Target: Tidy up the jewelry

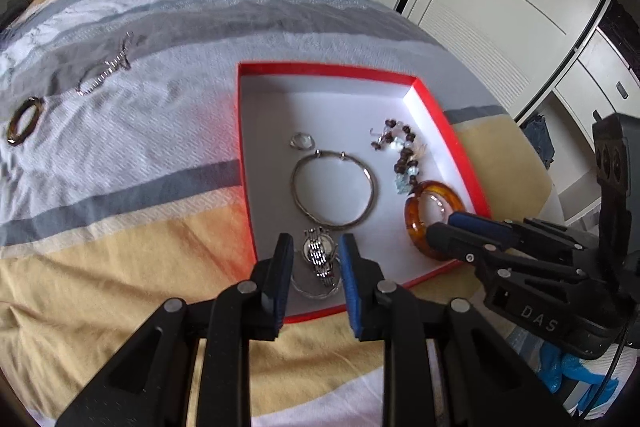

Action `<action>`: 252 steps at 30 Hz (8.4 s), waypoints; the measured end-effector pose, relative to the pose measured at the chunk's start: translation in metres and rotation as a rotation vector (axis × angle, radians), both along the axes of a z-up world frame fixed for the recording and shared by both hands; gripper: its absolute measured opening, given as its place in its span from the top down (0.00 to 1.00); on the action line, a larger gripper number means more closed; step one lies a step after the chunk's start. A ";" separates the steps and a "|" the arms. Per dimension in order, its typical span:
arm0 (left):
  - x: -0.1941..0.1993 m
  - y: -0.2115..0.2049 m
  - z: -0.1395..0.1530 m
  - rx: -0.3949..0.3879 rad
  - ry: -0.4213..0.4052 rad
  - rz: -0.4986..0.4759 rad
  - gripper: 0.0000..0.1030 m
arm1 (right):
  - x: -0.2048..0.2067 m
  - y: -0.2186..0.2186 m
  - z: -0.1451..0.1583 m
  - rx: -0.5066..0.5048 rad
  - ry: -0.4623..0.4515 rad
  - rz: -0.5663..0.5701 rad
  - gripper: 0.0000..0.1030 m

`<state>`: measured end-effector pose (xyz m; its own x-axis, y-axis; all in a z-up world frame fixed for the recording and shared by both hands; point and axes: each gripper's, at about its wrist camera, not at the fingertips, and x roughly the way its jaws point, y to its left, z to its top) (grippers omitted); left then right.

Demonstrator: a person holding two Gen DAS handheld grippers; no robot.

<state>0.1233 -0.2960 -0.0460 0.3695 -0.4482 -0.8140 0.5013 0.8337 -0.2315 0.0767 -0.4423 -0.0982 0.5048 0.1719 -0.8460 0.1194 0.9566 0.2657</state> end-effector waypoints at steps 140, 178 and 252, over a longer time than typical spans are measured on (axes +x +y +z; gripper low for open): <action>0.206 0.297 0.003 0.074 -0.187 0.566 0.54 | 0.228 0.216 0.054 -0.086 -0.352 0.076 0.28; 0.199 0.278 -0.053 0.064 -0.064 0.516 0.92 | 0.237 0.228 -0.018 0.015 -0.145 0.136 0.87; 0.037 -0.031 0.013 0.171 -0.163 0.000 0.92 | 0.046 -0.023 0.116 -0.008 -0.364 -0.114 0.88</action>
